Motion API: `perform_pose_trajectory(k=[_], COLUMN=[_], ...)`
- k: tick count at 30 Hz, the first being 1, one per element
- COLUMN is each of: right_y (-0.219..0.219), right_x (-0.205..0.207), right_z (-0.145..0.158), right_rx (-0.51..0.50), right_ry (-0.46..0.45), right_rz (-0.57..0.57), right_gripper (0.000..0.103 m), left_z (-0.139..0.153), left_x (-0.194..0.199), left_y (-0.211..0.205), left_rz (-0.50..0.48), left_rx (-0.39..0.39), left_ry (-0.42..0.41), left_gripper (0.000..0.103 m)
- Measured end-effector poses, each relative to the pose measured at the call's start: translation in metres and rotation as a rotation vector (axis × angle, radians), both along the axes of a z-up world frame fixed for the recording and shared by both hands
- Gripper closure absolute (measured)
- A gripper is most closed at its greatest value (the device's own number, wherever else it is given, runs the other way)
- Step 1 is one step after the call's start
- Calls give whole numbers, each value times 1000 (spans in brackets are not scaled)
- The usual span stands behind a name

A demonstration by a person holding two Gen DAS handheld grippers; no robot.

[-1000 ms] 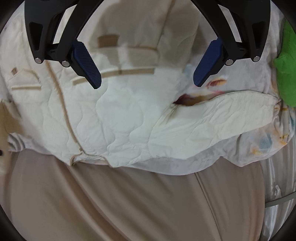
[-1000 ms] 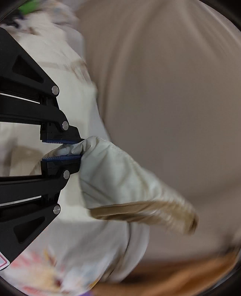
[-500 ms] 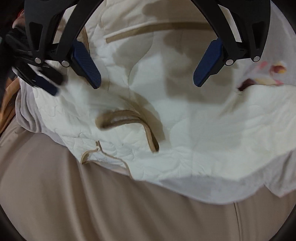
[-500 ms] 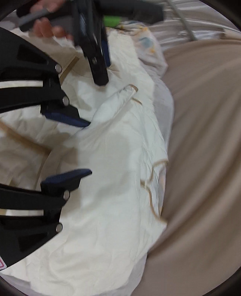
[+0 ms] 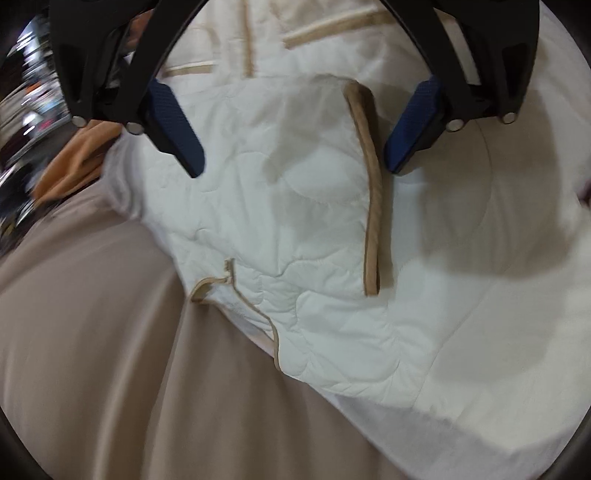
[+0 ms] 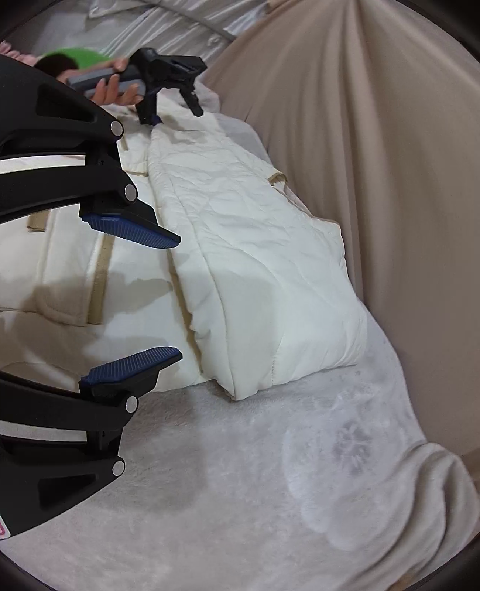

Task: Fold large clothes

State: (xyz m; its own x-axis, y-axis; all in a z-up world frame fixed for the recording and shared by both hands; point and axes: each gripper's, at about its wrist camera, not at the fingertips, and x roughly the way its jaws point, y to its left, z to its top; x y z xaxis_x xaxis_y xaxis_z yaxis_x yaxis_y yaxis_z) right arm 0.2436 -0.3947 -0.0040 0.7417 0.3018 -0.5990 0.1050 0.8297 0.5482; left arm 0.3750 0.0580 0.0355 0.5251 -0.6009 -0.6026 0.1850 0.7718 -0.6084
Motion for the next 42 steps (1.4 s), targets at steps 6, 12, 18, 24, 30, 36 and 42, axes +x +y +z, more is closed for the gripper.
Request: perform_pose_trajectory(k=[6,12,18,24,30,36,42], right_y=[11,41,51,58,44,61,108], right_x=[24,33,17,15,74,20,-52], right_z=[21,22,19,68,-9,26,32], right_rx=[2,-197,-257,-337,-402,-446,-475], right_ry=[-63,-74,-4,-142,92,25,-47], right_rz=[-63,-27,-21,-86,-69,-76,92], right_gripper=[91,93,87,87,97,87,75], left_z=[24,35,-10,-15,-12,16,23], left_x=[8,20,24,20,12,-39,-99], left_y=[-4,4,3,-6,-5,64,205], left_rz=[-6,29,26,46,53,143,457], left_rx=[130,277,332,374,402,333,277], left_ry=[-88,-201,-133,-153,-160,-177,-125], left_gripper=[98,98,96,94,91,57,9])
